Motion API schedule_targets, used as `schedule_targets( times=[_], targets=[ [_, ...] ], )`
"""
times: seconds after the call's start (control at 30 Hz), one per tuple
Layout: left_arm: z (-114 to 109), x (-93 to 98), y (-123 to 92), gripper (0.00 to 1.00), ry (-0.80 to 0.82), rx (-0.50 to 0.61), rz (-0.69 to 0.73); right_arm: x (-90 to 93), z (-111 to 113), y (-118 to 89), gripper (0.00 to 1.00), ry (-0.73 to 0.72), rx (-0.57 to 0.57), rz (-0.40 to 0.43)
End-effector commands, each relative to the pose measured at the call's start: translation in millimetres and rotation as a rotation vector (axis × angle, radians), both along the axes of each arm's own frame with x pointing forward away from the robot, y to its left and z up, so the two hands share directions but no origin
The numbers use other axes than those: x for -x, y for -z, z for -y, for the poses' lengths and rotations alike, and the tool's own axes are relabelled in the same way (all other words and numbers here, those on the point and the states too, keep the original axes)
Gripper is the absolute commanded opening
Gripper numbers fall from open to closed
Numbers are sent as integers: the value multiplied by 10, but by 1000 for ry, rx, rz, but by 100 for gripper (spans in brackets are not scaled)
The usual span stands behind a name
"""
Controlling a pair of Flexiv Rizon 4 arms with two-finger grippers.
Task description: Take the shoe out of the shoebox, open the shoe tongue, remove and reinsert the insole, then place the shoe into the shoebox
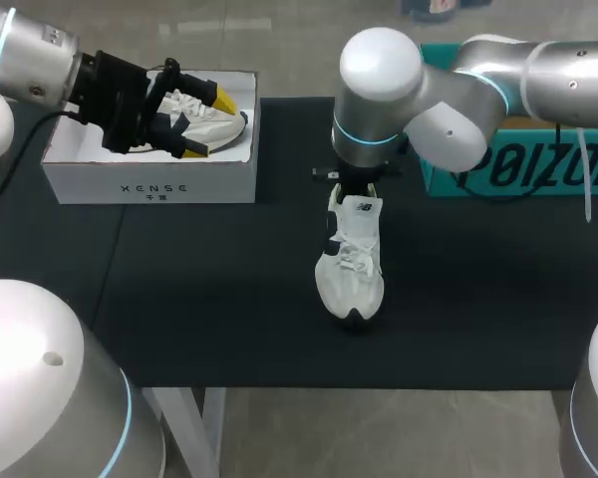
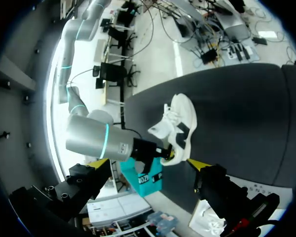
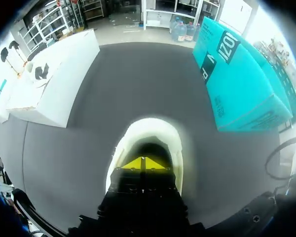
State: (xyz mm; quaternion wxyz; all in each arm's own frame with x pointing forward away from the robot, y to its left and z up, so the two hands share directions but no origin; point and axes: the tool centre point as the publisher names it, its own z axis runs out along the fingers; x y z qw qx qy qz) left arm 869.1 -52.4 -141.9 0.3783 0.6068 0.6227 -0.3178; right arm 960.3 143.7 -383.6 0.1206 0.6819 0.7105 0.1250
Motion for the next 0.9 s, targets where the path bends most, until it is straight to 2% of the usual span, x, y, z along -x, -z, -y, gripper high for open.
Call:
schedule_targets(
  times=[0.03, 0.27, 0.5, 0.63, 0.9],
  targets=[
    [6, 6, -1, 100, -2, -2, 1, -76, -72, 298, 0, -18, 8, -39],
    [6, 6, -1, 100, -2, -2, 1, -40, -107, 458, 0, -39, 37, -86],
    [6, 6, -1, 100, -2, -2, 1, 27, -75, 112, 0, -58, 80, -31],
    [6, 6, -1, 100, -2, -2, 1, 47, -93, 63, 0, -91, 93, -30],
    [6, 6, -1, 100, -2, -2, 1, 71, -85, 401, 0, -82, 133, -98]
  ],
)
